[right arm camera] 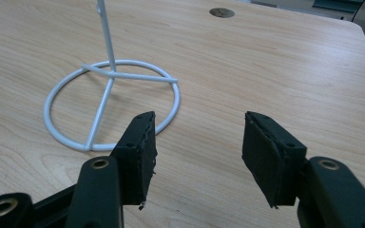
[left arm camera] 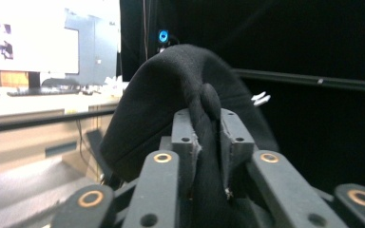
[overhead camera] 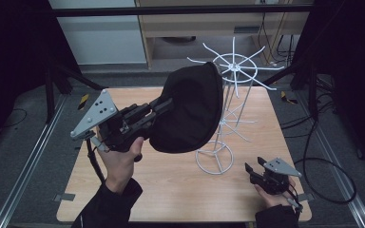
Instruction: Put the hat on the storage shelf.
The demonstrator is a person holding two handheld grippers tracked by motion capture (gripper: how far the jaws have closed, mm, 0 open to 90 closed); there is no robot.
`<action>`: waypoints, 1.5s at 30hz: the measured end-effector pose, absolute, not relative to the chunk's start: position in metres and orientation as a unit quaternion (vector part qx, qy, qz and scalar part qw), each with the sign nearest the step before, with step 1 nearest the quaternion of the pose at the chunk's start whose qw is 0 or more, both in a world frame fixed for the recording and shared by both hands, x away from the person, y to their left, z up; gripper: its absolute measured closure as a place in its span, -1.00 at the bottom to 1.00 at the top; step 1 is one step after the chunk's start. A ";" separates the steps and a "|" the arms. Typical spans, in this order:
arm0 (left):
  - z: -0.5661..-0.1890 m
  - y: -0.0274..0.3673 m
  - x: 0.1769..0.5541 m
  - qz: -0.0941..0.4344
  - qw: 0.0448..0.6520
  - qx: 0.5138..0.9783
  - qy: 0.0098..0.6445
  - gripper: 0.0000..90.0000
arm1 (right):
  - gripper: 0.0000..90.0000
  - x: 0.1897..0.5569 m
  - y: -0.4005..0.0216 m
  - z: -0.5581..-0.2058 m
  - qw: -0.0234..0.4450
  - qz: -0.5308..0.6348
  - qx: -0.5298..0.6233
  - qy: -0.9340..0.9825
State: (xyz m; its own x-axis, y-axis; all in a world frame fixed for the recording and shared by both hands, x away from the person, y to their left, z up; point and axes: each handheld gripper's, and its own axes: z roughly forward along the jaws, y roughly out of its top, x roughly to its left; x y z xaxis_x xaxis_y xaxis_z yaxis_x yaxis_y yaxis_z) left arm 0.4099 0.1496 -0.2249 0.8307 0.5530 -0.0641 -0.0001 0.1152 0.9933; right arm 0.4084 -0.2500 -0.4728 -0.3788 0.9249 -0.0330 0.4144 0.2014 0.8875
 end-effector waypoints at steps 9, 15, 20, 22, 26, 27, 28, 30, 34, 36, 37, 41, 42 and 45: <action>-0.254 0.146 0.424 0.189 0.681 0.663 0.247 0.66 | 0.00 0.409 -0.250 -0.473 0.302 0.421 0.468 0.716; -0.262 0.139 0.428 0.194 0.667 0.675 0.249 0.66 | 0.00 0.409 -0.250 -0.473 0.302 0.422 0.467 0.716; -0.267 0.137 0.429 0.197 0.659 0.682 0.249 0.65 | 0.00 0.409 -0.250 -0.474 0.304 0.421 0.466 0.716; -0.269 0.137 0.430 0.198 0.657 0.683 0.250 0.61 | 0.00 0.409 -0.250 -0.474 0.303 0.421 0.466 0.717; -0.272 0.137 0.431 0.200 0.653 0.685 0.252 0.49 | 0.00 0.409 -0.250 -0.474 0.303 0.421 0.467 0.716; -0.273 0.138 0.430 0.202 0.652 0.686 0.252 0.43 | 0.00 0.409 -0.250 -0.474 0.303 0.421 0.467 0.716; -0.273 0.138 0.430 0.203 0.653 0.685 0.252 0.37 | -0.01 0.409 -0.250 -0.474 0.303 0.421 0.467 0.716; -0.274 0.139 0.428 0.209 0.654 0.682 0.253 0.25 | -0.01 0.409 -0.250 -0.474 0.303 0.421 0.468 0.716; -0.274 0.145 0.421 0.219 0.654 0.677 0.256 0.00 | -0.02 0.409 -0.250 -0.474 0.301 0.421 0.469 0.716; -0.274 0.150 0.416 0.223 0.654 0.675 0.259 -0.10 | -0.02 0.409 -0.250 -0.474 0.301 0.421 0.469 0.715; -0.274 0.152 0.414 0.224 0.654 0.674 0.260 -0.15 | -0.03 0.409 -0.250 -0.474 0.303 0.421 0.468 0.715; -0.278 0.165 0.405 0.233 0.653 0.669 0.267 -0.24 | -0.06 0.409 -0.250 -0.474 0.303 0.420 0.470 0.714; -0.280 0.169 0.403 0.236 0.650 0.670 0.269 -0.26 | -0.07 0.409 -0.250 -0.474 0.303 0.420 0.471 0.714; -0.288 0.184 0.398 0.241 0.644 0.670 0.280 -0.31 | -0.09 0.409 -0.250 -0.474 0.300 0.420 0.474 0.713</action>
State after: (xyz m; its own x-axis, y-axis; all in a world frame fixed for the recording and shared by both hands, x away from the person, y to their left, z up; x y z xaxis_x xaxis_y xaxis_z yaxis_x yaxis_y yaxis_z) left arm 0.3975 0.1842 -0.2883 0.7269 0.6858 -0.0372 0.0642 -0.0139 0.9978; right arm 0.4091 -0.2499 -0.4739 -0.3701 0.9285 -0.0293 0.4253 0.1974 0.8833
